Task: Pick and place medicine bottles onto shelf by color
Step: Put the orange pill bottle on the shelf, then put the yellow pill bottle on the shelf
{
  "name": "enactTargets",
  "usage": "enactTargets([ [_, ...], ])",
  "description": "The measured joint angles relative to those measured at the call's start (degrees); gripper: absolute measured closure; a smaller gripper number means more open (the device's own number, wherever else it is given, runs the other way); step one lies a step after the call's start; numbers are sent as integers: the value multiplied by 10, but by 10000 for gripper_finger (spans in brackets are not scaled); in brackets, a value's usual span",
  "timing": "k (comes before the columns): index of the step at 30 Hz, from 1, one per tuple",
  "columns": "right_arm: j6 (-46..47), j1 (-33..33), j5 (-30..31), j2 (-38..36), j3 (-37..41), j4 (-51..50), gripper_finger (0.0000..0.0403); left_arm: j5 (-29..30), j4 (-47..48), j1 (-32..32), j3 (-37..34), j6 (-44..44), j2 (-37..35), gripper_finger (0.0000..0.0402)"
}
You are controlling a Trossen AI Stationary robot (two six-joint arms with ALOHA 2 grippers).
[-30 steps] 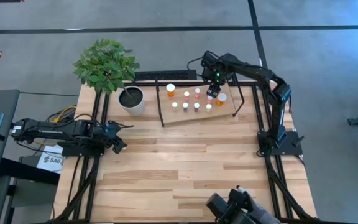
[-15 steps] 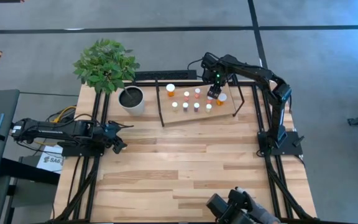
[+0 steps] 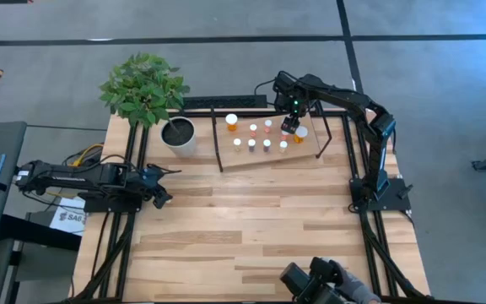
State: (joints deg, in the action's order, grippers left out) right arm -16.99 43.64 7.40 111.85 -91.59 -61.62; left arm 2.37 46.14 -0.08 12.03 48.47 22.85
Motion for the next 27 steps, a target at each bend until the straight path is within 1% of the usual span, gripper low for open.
enactTargets([
  [7, 2, 0, 0, 0, 0, 0, 82, 0, 0, 0, 0, 0, 0, 135],
  [11, 24, 0, 7, 0, 0, 0, 49, 0, 0, 0, 0, 0, 0, 135],
  [14, 33, 3, 9, -4, 0, -8, 31, 0, 0, 0, 0, 0, 0, 135],
  [18, 48, 6, 9, -5, -25, -37, 24, 0, 0, 0, 0, 0, 0, 135],
  [27, 76, 6, 6, -5, -71, -100, 23, 0, 0, 0, 0, 0, 0, 135],
])
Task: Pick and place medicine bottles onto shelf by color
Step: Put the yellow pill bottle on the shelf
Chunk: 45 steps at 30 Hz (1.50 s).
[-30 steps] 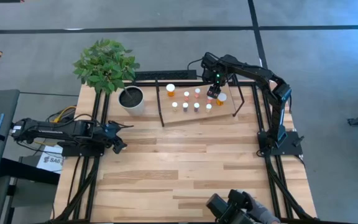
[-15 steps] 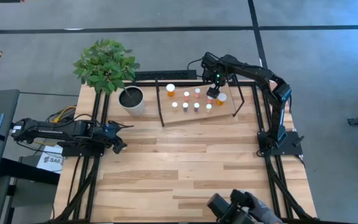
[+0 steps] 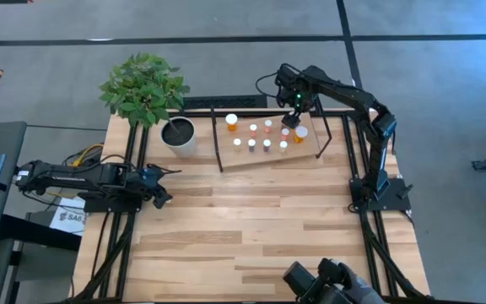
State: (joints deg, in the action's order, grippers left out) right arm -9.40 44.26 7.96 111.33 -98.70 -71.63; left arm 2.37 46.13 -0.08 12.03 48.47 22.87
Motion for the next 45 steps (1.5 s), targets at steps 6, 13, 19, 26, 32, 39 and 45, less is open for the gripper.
enactTargets([
  [6, 12, -14, -3, 0, -45, -52, 23, 0, 0, 0, 0, 0, 0, 135],
  [13, 63, -27, -5, 0, -153, -133, 23, 0, 0, 0, 0, 0, 0, 135],
  [19, 116, -25, -42, -27, -249, -174, 23, 0, 0, 0, 0, 0, 0, 135],
  [26, 198, -44, -31, -176, -121, -70, 23, 0, 0, 0, 0, 0, 0, 135],
  [32, 287, -98, 26, -378, 166, 188, 23, 0, 0, 0, 0, 0, 0, 135],
  [39, 359, -245, 217, -556, 444, 476, 23, 0, 0, 0, 0, 0, 0, 135],
  [45, 406, -374, 371, -593, 576, 625, 23, 0, 0, 0, 0, 0, 0, 135],
])
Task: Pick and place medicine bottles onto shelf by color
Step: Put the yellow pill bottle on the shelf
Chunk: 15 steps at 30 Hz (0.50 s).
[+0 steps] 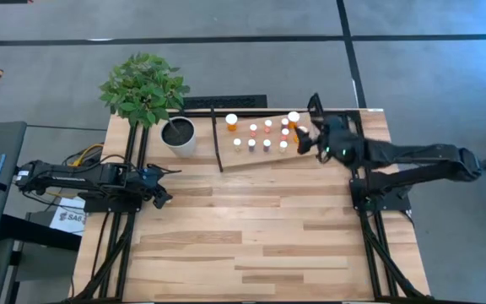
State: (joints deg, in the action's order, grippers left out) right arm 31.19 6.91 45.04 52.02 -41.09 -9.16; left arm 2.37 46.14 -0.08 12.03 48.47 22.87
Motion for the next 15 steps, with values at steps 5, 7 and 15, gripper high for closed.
enactTargets([
  [5, 91, -87, 105, 24, 50, 15, 23, 0, 0, 0, 0, 0, 0, 135],
  [7, 133, -123, 146, 45, 64, 21, 23, 0, 0, 0, 0, 0, 0, 135],
  [15, 270, -229, 294, 156, 70, 11, 23, 0, 0, 0, 0, 0, 0, 135],
])
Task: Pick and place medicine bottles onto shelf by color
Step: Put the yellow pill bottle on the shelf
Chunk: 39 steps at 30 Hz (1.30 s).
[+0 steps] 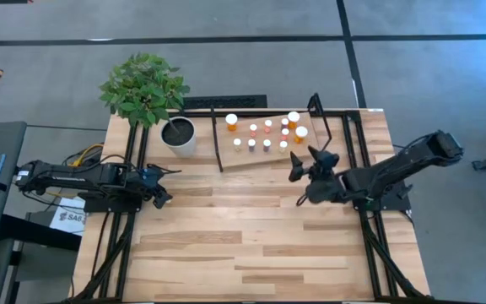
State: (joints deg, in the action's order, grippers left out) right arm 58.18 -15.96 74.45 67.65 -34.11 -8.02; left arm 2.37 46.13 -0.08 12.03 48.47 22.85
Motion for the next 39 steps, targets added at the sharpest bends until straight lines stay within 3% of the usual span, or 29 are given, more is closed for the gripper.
enactTargets([
  [6, 150, -20, 39, 41, 29, -38, 23, 0, 0, 0, 0, 0, 0, 135],
  [9, 144, -28, 37, 30, 37, -22, 14, 0, 0, 0, 0, 0, 0, 135],
  [11, 85, -32, 12, 8, 37, -16, 7, 0, 0, 0, 0, 0, 0, 135],
  [16, -72, 23, -127, -89, 37, -31, 4, 0, 0, 0, 0, 0, 0, 135],
  [21, -254, 163, -358, -187, 37, -27, 4, 0, 0, 0, 0, 0, 0, 135],
  [26, -371, 290, -538, -217, 37, -7, 3, 0, 0, 0, 0, 0, 0, 135],
  [33, -462, 402, -680, -215, 43, 27, 3, 0, 0, 0, 0, 0, 0, 135],
  [39, -488, 461, -759, -265, 165, 231, 3, 0, 0, 0, 0, 0, 0, 135],
])
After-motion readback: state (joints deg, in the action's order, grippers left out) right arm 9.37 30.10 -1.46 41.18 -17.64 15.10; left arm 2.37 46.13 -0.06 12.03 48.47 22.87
